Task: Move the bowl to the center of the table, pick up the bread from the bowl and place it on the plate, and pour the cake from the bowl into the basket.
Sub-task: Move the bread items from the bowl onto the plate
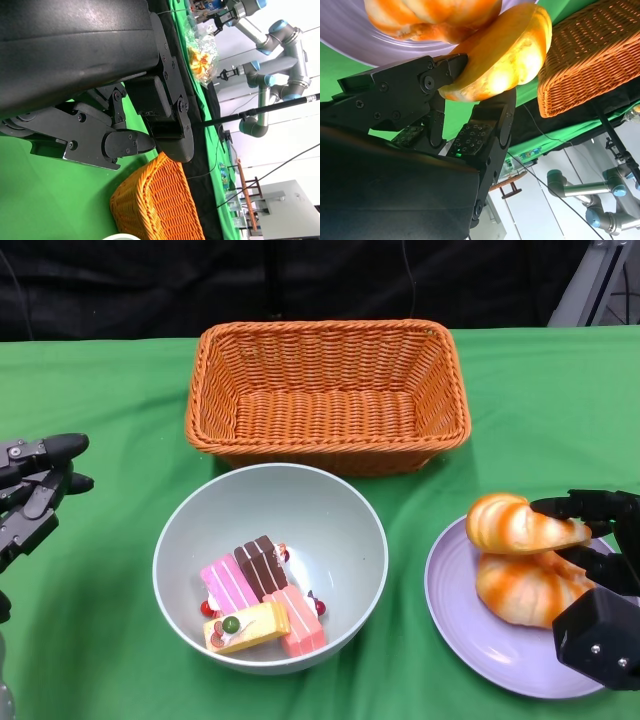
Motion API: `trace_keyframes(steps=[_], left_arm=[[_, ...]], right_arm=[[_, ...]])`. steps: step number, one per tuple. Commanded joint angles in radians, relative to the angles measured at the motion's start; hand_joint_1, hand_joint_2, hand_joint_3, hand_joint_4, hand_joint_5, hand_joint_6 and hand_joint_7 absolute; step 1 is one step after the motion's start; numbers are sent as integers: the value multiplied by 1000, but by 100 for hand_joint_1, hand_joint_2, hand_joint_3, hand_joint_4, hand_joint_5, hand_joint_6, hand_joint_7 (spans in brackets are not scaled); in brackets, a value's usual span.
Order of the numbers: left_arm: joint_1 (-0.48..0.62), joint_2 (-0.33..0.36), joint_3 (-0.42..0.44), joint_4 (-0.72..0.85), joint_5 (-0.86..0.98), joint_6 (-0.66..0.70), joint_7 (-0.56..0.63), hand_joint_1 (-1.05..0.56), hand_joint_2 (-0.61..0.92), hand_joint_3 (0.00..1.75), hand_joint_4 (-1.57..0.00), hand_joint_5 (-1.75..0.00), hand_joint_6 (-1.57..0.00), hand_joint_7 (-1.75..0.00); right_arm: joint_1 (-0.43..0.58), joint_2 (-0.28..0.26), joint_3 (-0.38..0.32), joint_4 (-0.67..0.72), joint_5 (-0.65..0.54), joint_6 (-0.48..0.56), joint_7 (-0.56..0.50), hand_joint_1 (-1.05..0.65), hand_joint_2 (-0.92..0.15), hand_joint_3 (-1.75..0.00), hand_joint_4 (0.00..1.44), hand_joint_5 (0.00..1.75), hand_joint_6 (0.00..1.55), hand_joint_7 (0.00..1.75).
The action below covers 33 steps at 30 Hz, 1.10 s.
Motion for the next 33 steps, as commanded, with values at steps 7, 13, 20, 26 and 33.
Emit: trace_keyframes(steps=[7,13,20,26,33], left_arm=[[-11,21,3,13,3,-8,10,-10,92,39,-83,-91,-120,-1],[-12,20,4,16,5,-11,14,-10,92,39,-83,-90,-121,-1],[-17,20,7,18,-7,-2,-1,-11,92,39,-83,-91,-121,-2],[-22,22,8,27,-6,-4,3,-11,92,38,-84,-90,-121,-2],[-24,23,7,29,-3,-5,6,-10,92,40,-83,-90,-121,-1]], right_arm=[[4,-6,-23,39,25,-100,-142,7,-85,0,88,109,122,8],[3,-5,-26,50,38,-146,-185,5,-86,0,87,113,122,7],[2,-4,-33,59,48,-205,-228,6,-85,0,87,112,124,8],[28,-4,-48,30,52,-156,-212,8,-85,0,88,113,124,8],[67,-8,-66,-14,50,-112,-205,8,-85,0,87,124,124,7]])
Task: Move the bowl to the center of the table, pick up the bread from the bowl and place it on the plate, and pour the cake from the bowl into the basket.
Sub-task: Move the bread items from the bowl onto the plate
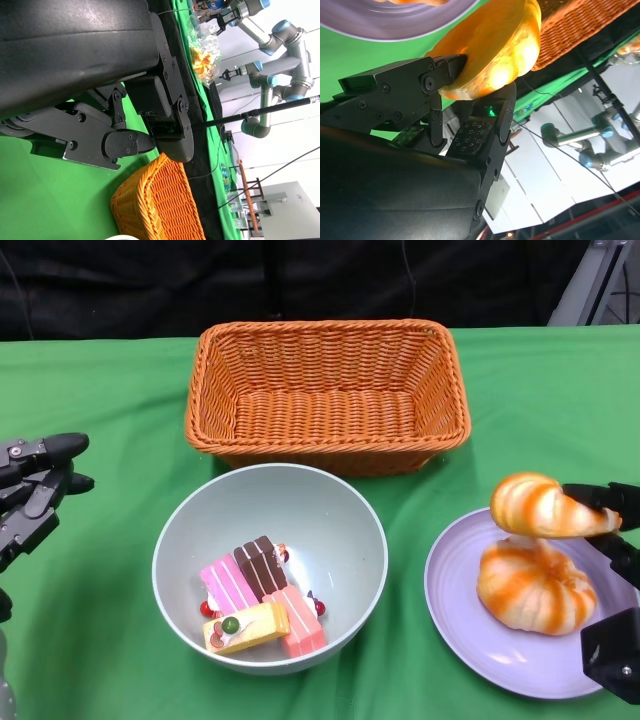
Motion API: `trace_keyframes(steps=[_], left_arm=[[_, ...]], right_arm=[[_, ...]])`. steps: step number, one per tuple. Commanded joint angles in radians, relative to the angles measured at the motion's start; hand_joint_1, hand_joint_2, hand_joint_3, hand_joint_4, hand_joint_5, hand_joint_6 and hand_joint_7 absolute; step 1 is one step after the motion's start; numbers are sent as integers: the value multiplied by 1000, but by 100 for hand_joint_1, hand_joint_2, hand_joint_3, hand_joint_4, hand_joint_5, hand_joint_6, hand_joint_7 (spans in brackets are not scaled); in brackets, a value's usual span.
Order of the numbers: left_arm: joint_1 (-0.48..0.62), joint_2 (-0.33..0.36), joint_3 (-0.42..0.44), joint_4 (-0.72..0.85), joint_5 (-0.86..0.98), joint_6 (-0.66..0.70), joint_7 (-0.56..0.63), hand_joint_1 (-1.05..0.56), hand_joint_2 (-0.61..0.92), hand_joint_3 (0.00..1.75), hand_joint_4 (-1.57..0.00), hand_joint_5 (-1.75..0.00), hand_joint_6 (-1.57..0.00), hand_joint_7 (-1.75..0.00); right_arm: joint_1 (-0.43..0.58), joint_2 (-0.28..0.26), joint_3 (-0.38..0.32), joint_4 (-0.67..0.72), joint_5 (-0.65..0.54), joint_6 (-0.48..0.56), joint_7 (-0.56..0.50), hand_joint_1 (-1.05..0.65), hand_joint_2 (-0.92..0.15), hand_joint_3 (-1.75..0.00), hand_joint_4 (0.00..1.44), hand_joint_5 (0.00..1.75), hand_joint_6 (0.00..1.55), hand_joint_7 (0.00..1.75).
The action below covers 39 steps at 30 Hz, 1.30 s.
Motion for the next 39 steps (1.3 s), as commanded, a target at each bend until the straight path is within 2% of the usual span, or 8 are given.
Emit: trace_keyframes(steps=[1,6,15,20,23,26,32,39], left_arm=[[-11,24,5,8,1,-4,10,-10,92,40,-83,-90,-121,-2],[-11,29,2,11,10,-8,17,-9,92,40,-82,-91,-121,-2],[-13,30,5,9,6,2,16,-9,92,40,-82,-92,-120,-1],[-14,28,10,7,-10,11,-2,-9,92,41,-82,-92,-120,-1],[-16,29,12,11,-15,11,-9,-9,92,41,-82,-92,-120,-1],[-17,26,13,10,-15,11,-5,-8,92,41,-82,-92,-120,-1],[-17,30,7,12,1,4,8,-9,92,40,-82,-92,-120,-2],[-20,30,6,14,3,9,12,-9,92,41,-81,-93,-120,-2]], right_arm=[[32,-9,-26,-40,11,23,0,8,-85,0,87,124,124,7],[82,-11,-41,-96,9,60,13,7,-87,-1,84,137,124,6],[148,-2,-46,-220,-2,172,89,7,-86,0,90,116,123,3],[171,-3,-37,-293,7,272,190,4,-88,-1,84,122,121,1],[195,-13,-23,-388,-1,369,308,4,-90,-1,80,116,118,1],[222,-21,-9,-501,-24,482,427,2,-88,0,87,72,110,0],[260,-49,5,-697,-71,644,624,-2,-87,0,92,28,92,0],[272,-94,3,-893,-102,804,858,-4,-86,0,82,10,74,0]])
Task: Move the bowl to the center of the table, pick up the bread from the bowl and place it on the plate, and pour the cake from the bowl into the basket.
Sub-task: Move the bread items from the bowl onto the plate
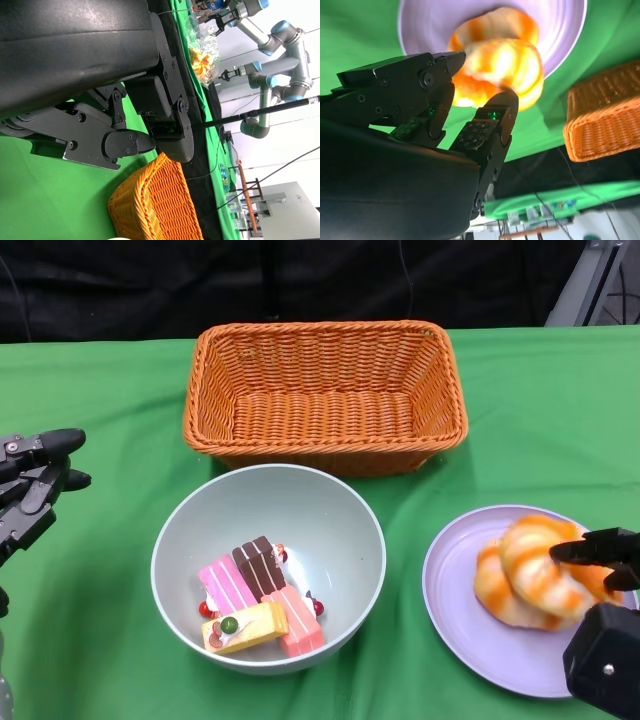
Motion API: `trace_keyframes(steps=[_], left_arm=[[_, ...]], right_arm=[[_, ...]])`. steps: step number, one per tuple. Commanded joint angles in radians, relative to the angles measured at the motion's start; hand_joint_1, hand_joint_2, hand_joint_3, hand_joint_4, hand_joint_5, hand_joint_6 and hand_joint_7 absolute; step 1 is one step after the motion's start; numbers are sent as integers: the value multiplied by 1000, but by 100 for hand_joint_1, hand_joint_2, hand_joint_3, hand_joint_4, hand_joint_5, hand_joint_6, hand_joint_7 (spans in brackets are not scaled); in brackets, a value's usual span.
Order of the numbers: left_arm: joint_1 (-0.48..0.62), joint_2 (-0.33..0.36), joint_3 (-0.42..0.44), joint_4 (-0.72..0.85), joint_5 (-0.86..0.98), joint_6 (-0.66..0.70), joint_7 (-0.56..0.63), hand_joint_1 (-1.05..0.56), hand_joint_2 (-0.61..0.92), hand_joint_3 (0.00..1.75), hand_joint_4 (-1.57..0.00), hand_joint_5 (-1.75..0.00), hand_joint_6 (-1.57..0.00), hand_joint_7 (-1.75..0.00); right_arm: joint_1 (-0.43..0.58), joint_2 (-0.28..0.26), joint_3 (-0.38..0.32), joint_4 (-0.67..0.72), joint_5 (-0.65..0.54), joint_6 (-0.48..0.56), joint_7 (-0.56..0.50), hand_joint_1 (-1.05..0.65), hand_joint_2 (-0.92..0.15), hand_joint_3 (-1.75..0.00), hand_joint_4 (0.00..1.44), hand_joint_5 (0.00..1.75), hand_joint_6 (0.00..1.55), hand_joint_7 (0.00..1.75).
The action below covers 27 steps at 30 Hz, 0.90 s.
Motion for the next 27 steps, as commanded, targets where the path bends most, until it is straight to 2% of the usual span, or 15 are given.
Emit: trace_keyframes(steps=[1,6,12,16,18,24,27], left_arm=[[-10,21,5,7,0,0,9,-9,92,41,-81,-93,-120,-2],[-14,21,6,9,-6,4,2,-9,92,41,-81,-94,-120,-2],[-18,20,7,17,-6,2,2,-9,92,40,-81,-95,-121,-2],[-18,21,5,17,-3,-5,2,-9,92,40,-81,-95,-120,-2],[-17,23,4,17,0,-9,3,-9,92,40,-81,-95,-120,-2],[-17,18,9,13,-12,-6,-9,-8,92,41,-81,-96,-121,-3],[-18,17,8,15,-8,-4,2,-9,92,40,-81,-96,-121,-3]], right_arm=[[5,-52,-10,-80,-5,42,97,-3,-86,0,82,10,73,0],[-4,-103,-34,-166,5,75,212,-9,-85,0,74,3,65,0],[-20,-103,-64,-219,16,101,242,-11,-84,0,75,3,63,0],[-22,-92,-69,-228,19,98,226,-11,-84,0,76,3,63,0],[-21,-82,-70,-223,21,92,209,-11,-84,0,77,3,63,0],[-14,-6,-89,-215,70,56,108,-10,-83,0,80,3,65,1],[-37,69,-127,-181,205,-28,39,-7,-85,-1,83,4,69,3]])
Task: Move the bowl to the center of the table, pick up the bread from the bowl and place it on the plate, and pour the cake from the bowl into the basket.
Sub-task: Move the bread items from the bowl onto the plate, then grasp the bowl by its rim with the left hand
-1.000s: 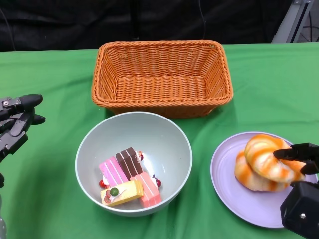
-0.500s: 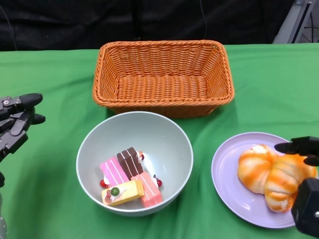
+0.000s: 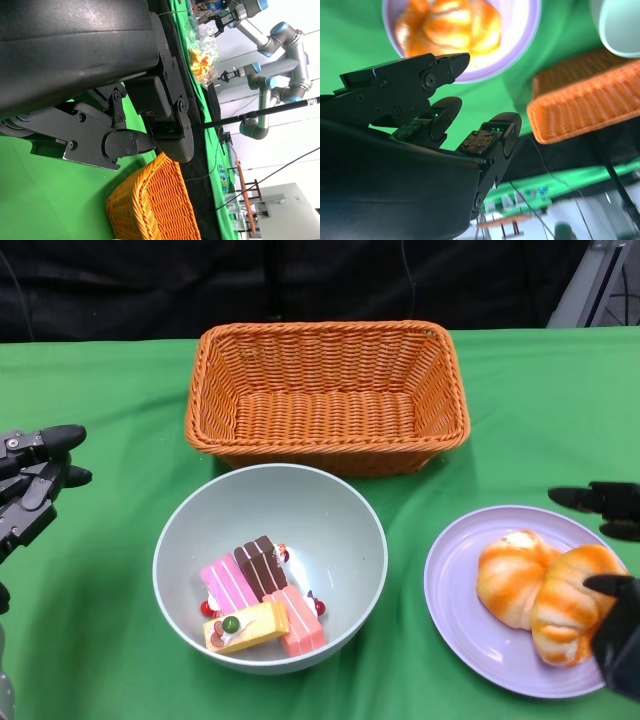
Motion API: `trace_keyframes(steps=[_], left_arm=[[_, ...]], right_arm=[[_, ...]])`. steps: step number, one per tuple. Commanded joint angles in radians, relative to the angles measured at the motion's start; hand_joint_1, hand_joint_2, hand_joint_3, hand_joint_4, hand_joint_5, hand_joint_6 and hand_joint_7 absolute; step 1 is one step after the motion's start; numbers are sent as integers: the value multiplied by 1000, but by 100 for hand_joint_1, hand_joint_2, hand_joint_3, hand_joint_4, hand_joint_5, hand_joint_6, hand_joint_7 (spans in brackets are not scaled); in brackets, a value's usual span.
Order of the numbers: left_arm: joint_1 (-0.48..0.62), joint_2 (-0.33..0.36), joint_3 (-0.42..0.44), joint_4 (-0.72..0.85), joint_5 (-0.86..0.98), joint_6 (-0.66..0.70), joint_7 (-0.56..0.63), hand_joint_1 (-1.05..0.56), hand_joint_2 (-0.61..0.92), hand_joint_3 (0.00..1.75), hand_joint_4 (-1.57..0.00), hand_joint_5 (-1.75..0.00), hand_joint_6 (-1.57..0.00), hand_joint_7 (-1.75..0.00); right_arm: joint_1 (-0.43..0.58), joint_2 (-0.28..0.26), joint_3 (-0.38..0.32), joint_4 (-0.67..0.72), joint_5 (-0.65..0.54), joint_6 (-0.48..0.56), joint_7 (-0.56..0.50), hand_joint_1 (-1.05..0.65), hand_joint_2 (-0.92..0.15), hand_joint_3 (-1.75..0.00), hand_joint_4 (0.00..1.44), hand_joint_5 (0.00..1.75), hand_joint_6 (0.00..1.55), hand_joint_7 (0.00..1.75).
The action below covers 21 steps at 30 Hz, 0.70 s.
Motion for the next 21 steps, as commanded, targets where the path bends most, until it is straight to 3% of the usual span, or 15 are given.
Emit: trace_keyframes(steps=[1,6,19,20,21], left_arm=[[-6,17,7,6,-5,-5,5,-9,92,40,-81,-96,-121,-3],[0,17,2,3,0,-15,-1,-9,92,41,-81,-95,-120,-3],[0,17,2,3,-1,-15,-2,-9,92,42,-80,-96,-120,-3],[3,14,1,-1,-2,-14,-3,-9,92,42,-80,-96,-120,-3],[10,12,-5,-7,3,-15,-8,-9,92,42,-80,-96,-120,-3]], right_arm=[[-24,57,-44,27,113,-69,-57,-7,-87,-1,84,5,70,3],[-68,140,-76,120,304,-184,-103,-13,-91,-2,93,9,82,8],[-68,130,-74,142,329,-217,-117,-13,-92,-1,93,11,84,7],[-91,199,-70,189,425,-261,-117,-11,-92,-7,98,14,88,10],[-121,265,-62,260,510,-308,-115,-8,-85,-32,96,46,95,21]])
